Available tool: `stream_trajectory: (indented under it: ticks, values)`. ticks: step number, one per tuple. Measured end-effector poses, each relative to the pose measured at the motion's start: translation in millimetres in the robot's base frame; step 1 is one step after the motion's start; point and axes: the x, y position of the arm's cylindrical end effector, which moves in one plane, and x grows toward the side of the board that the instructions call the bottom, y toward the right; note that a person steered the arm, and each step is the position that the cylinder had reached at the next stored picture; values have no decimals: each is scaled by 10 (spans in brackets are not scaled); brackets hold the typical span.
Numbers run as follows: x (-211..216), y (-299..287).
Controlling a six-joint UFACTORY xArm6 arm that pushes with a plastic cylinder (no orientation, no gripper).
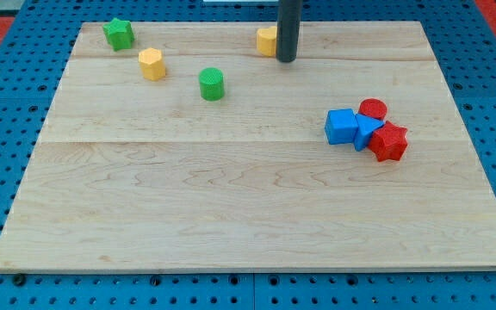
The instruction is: Nudge the yellow heart a bit left
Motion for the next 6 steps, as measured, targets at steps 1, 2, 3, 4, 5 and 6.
stream_trajectory:
  ticks: [1,2,3,4,5,6]
  values:
    - [-257,109]
    - [-212,-195]
    - [-207,-236]
    - [-76,-57]
    - [48,52]
    - [-133,-273]
